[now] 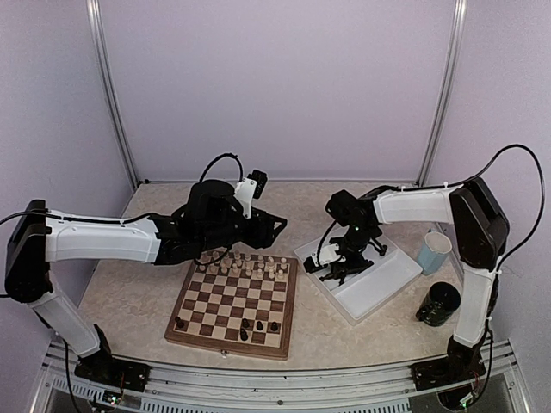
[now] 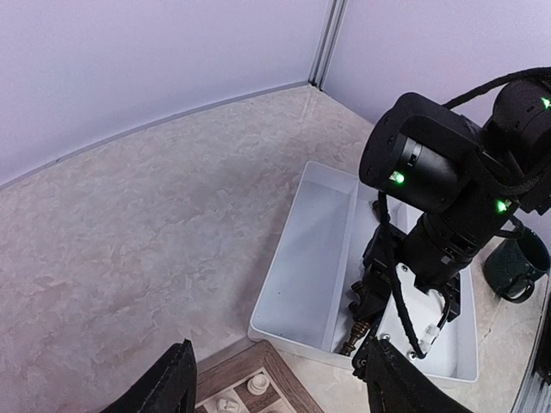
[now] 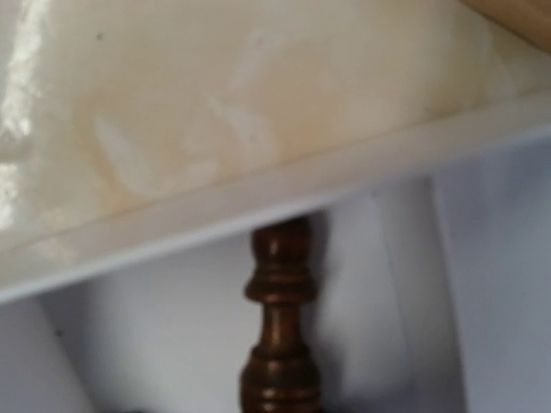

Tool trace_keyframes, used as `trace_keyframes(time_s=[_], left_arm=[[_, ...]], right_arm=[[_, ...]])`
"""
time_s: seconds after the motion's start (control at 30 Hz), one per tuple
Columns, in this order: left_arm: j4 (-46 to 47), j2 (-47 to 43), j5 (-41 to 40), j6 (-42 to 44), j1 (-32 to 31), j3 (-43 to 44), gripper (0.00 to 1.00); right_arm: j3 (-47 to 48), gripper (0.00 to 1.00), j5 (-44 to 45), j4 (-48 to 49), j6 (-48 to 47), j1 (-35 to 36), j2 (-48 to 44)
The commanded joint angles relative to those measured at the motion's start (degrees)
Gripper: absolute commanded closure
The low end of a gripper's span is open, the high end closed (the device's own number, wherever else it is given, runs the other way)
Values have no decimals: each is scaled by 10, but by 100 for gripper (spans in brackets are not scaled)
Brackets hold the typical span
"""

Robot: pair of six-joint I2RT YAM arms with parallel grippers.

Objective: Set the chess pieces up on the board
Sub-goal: Pick up the chess pile from the storage box, then pick up the king from the chess pile.

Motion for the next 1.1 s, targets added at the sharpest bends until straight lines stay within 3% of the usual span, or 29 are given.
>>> trace_keyframes(time_s=[0.0, 0.2, 0.43, 0.7, 1.07], left_arm=[[7, -9, 4, -5, 2, 1, 33], [46, 10, 39, -25, 3, -3, 33], [134, 78, 156, -113, 6, 26, 39], [176, 173, 226, -185, 12, 85, 44], [173, 234, 274, -220, 17, 132, 57]], right_arm=[[-16, 92, -31, -2, 28, -19, -40], [-17, 94, -198, 16, 91, -98, -100], [-67, 95, -339, 97, 167, -133, -149], [-84, 95, -372, 118, 188, -134, -155], [-91, 96, -378, 122, 191, -135, -162]])
